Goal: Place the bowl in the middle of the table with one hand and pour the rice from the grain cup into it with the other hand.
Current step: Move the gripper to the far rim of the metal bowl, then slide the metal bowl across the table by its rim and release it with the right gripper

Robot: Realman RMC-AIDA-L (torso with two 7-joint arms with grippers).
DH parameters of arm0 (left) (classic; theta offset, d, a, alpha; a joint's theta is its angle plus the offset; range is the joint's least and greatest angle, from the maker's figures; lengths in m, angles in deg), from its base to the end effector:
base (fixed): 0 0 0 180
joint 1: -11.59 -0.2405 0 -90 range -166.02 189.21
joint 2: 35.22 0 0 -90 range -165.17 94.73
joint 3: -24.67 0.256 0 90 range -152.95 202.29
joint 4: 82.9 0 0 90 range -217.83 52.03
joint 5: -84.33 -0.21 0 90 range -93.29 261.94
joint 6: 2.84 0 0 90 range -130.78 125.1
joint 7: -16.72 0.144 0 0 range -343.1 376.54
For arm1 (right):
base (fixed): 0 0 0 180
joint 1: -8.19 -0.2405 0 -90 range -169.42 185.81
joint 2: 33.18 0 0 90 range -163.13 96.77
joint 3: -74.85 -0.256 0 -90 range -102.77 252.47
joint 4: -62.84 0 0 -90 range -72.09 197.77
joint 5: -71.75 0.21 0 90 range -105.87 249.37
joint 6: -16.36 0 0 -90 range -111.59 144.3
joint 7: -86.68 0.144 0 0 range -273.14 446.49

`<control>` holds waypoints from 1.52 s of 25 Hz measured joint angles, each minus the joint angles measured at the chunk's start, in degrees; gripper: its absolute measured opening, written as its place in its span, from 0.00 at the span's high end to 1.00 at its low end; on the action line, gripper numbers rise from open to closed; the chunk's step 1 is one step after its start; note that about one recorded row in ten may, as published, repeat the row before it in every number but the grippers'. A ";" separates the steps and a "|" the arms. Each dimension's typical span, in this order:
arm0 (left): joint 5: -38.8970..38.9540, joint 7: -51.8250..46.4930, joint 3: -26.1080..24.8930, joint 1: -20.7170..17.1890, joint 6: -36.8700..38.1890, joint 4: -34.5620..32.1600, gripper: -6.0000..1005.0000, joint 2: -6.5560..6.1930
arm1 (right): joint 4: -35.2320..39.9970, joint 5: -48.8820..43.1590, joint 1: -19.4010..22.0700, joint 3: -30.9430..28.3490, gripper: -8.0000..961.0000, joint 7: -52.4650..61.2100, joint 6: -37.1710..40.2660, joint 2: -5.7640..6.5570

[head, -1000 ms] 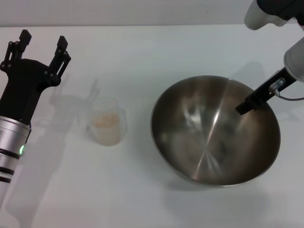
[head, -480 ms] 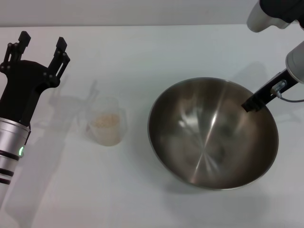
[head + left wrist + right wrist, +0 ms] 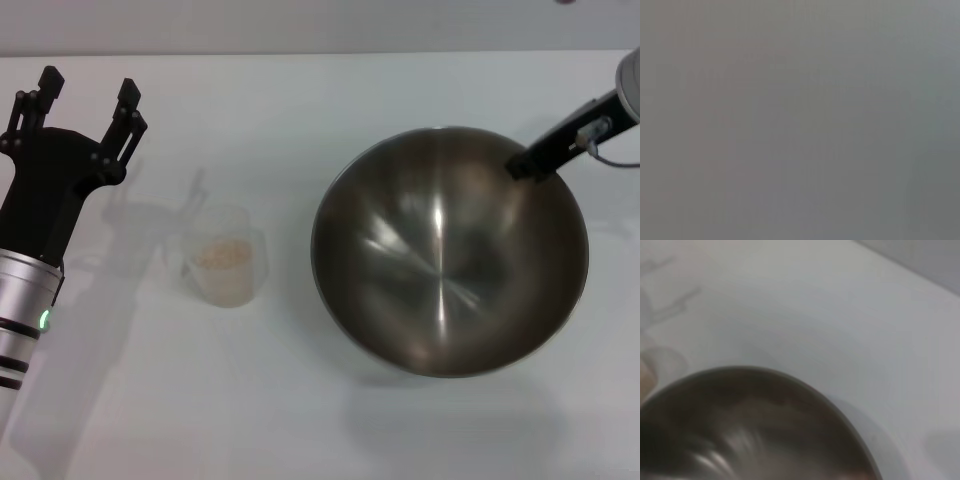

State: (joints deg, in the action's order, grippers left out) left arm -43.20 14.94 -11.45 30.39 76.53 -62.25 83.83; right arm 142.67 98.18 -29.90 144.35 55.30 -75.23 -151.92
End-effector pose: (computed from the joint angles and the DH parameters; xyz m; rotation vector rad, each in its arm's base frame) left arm -0.2790 0.2929 -0.0346 -1.6329 -0.3645 -0.9298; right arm 0.1726 0.3780 0.0416 -2.4433 0.9776 -0.4062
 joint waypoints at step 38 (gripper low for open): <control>-0.44 0.15 0.45 -0.30 1.12 0.04 0.27 0.02 | -8.89 8.48 -0.73 1.24 0.96 -0.28 4.66 -0.36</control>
State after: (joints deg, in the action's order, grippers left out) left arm -43.65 15.09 -11.00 30.08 77.64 -62.21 83.85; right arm 133.79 106.65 -30.63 145.59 55.02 -70.57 -152.27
